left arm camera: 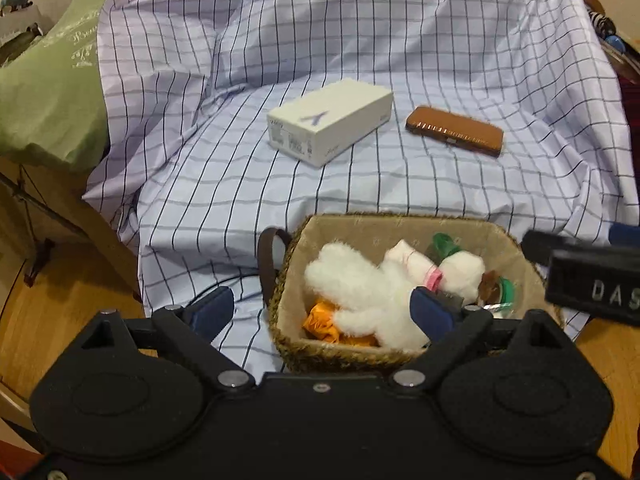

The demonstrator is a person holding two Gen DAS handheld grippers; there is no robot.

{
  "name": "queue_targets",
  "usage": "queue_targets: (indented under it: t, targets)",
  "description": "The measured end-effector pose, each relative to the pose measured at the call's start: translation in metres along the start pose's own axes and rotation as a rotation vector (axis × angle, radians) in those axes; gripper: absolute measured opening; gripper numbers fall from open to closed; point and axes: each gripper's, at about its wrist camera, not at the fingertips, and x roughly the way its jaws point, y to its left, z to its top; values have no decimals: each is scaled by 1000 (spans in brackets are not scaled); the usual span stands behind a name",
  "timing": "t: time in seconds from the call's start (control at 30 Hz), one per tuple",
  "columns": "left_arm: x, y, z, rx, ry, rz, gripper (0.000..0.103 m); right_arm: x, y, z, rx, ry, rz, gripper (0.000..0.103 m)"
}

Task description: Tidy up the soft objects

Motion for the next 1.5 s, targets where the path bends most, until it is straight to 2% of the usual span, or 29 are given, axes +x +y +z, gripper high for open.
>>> queue_targets:
  t: [0.1, 0.37, 0.6, 0.83, 1.5]
  targets:
    - [-2, -6, 4, 17, -5, -4, 93, -4, -6, 0, 14, -7, -37, 103]
    - [-3, -16, 12, 24, -3, -39, 93, -11, -19, 1, 64, -20, -66, 103]
    - [-3, -16, 18, 1, -7, -17, 95, -9, -21, -2, 89, 1, -116, 103]
    - [-1, -13, 14, -24, -9, 21, 95, -10, -16, -5, 78, 14, -106, 103]
    - [9, -6, 7, -52, 51, -13, 96, -6, -6, -14, 34, 73, -128, 103]
